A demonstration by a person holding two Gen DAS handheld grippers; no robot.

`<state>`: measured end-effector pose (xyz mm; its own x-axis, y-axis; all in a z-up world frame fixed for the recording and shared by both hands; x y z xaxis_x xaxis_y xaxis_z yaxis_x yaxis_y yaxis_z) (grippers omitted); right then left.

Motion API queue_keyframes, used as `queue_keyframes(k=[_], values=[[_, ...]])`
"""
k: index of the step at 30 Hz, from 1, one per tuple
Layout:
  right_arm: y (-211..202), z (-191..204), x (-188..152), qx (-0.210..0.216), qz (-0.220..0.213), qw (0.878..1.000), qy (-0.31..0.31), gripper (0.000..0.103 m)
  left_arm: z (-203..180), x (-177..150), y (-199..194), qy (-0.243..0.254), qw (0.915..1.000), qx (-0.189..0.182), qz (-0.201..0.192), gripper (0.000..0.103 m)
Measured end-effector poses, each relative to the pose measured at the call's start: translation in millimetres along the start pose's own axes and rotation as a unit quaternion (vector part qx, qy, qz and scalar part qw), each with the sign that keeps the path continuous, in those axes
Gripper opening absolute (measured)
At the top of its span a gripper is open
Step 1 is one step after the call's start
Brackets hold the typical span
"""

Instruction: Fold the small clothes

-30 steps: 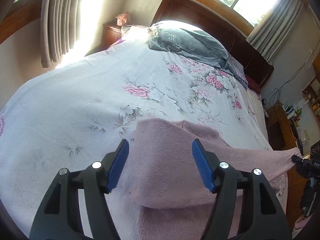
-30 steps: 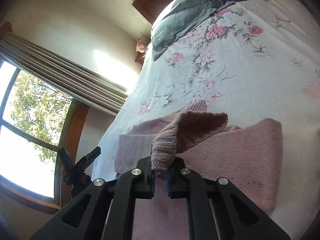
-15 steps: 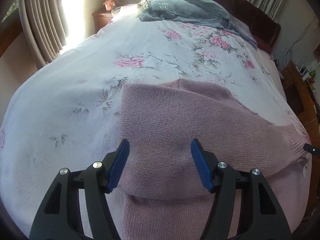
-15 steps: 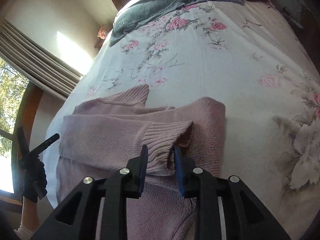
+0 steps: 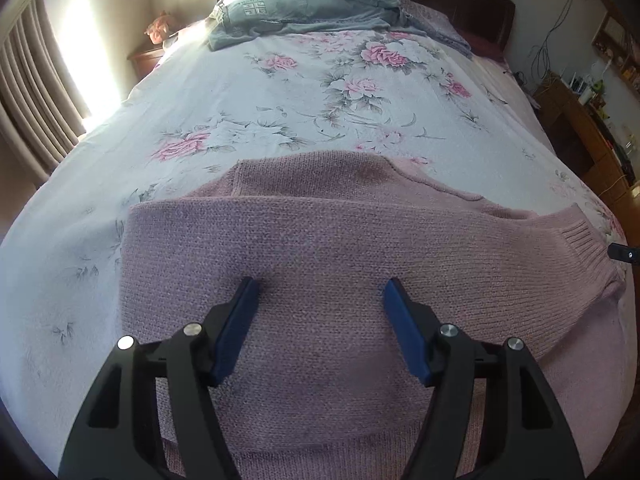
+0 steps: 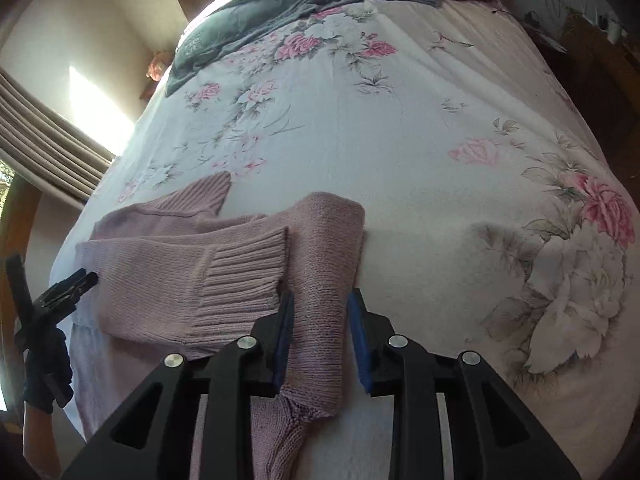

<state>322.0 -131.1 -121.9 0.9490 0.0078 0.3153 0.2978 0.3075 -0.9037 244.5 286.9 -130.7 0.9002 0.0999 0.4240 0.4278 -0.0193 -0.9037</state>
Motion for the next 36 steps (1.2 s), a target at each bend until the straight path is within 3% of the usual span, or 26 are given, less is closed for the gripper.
queue_keyframes(k=[2,5,7,10,12,15,18,21,24,28,31,33,36], values=[[-13.7,1.4,1.6,0.02,-0.012,1.0,-0.012,0.031,-2.5,5.5,-6.0,-0.015,0.9998,-0.009,0.001,0.067],[-16.9,24.9,7.2,0.108,-0.009,0.994,-0.033,0.031,-10.9,16.2,-14.2,-0.04,0.9974,-0.06,-0.006,0.068],[-5.0,42.1,8.7,0.143,0.005,0.989,-0.04,0.031,-21.6,17.9,-11.2,-0.035,0.9973,-0.064,0.0,0.068],[27.8,48.0,1.8,0.111,0.048,0.991,-0.052,0.031,-30.6,9.7,5.3,-0.006,0.9985,-0.051,0.021,0.069],[51.3,41.0,-5.3,0.097,0.081,0.991,-0.044,0.03,-31.0,4.0,7.9,0.016,0.9985,-0.05,0.015,0.069],[47.5,42.3,0.9,0.105,0.081,0.99,-0.054,0.03,-30.0,8.2,3.5,0.015,0.998,-0.057,0.022,0.069],[39.1,52.0,25.6,0.136,0.058,0.987,-0.058,0.042,-26.7,32.5,-1.9,-0.015,0.9938,-0.108,0.021,0.07],[57.0,65.3,62.0,0.162,0.059,0.984,-0.048,0.043,-33.9,71.0,12.2,-0.015,0.9953,-0.093,0.023,0.074],[104.9,79.5,99.3,0.186,0.094,0.978,-0.014,0.044,-37.6,107.6,49.7,-0.03,0.9946,-0.08,0.059,0.075],[174.0,97.7,133.7,0.159,0.131,0.979,-0.003,0.051,-40.3,141.5,101.0,-0.029,0.9917,-0.066,0.106,0.075],[222.5,107.9,140.6,0.165,0.174,0.971,0.009,0.057,-37.8,148.0,141.5,-0.038,0.9815,-0.092,0.164,0.075],[247.1,111.7,141.2,0.138,0.191,0.972,0.002,0.059,-36.8,145.8,162.0,-0.036,0.978,-0.09,0.185,0.075],[279.3,114.8,138.4,0.141,0.223,0.965,0.006,0.063,-32.5,138.2,186.0,-0.05,0.9673,-0.128,0.213,0.075]])
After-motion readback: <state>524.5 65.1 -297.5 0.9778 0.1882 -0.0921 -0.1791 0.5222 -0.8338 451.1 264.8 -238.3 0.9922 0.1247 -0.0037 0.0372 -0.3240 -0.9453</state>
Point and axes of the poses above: each gripper's, at about its wrist camera, not at the fingertips, and y roughly the way its jaws point, z to its left, x to its top, the point moved 1 cm from there along y, roughly the way its jaws point, and after that the axes turned 3 degrees about x, right-handed, at the moved point
